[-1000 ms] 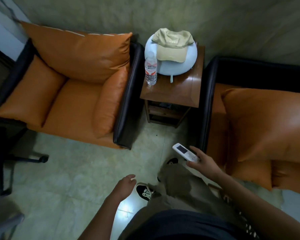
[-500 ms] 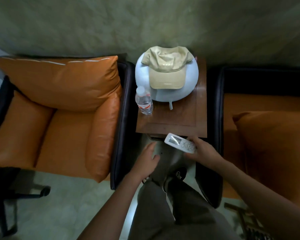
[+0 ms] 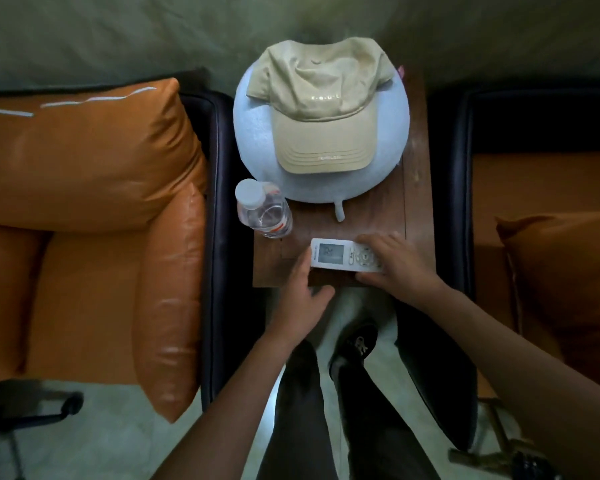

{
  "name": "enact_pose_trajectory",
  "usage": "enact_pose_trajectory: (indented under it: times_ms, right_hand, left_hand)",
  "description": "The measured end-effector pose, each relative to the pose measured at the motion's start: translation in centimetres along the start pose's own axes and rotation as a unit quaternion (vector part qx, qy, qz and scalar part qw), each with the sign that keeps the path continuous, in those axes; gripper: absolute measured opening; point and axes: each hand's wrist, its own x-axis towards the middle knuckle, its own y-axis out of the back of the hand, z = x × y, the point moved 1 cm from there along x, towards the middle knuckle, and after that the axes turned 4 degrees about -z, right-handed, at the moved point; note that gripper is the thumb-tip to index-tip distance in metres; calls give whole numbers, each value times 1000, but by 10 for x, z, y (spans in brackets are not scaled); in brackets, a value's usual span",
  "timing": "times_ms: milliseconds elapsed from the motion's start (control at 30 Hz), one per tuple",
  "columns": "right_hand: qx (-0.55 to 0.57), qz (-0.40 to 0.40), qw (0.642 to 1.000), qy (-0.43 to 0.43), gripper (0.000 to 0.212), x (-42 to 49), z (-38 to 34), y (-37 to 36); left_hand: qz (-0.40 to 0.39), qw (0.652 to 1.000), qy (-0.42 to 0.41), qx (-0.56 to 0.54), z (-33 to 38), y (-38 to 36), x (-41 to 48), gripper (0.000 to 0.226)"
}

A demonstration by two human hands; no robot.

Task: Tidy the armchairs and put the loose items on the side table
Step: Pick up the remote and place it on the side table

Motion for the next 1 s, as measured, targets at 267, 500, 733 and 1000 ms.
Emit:
enact_pose_trajectory:
  times_ms: [267,500,733,1000]
  right_hand:
    - [-8,63,998,12,64,31,-1,-20]
    - [132,142,977,-91,84,-1,-10,-33]
    - [289,228,908,-201,63,-38,-16,-42]
    - [330,150,911,-199,78,-41,-37,-51]
  left_hand:
    - [46,998,8,48,-6,-2,22,84]
    - [62,998,30,13,-8,0,19,85]
    - [64,997,22,-48,-12,-2,12,81]
    - [60,997,13,-43,-3,-8,15,85]
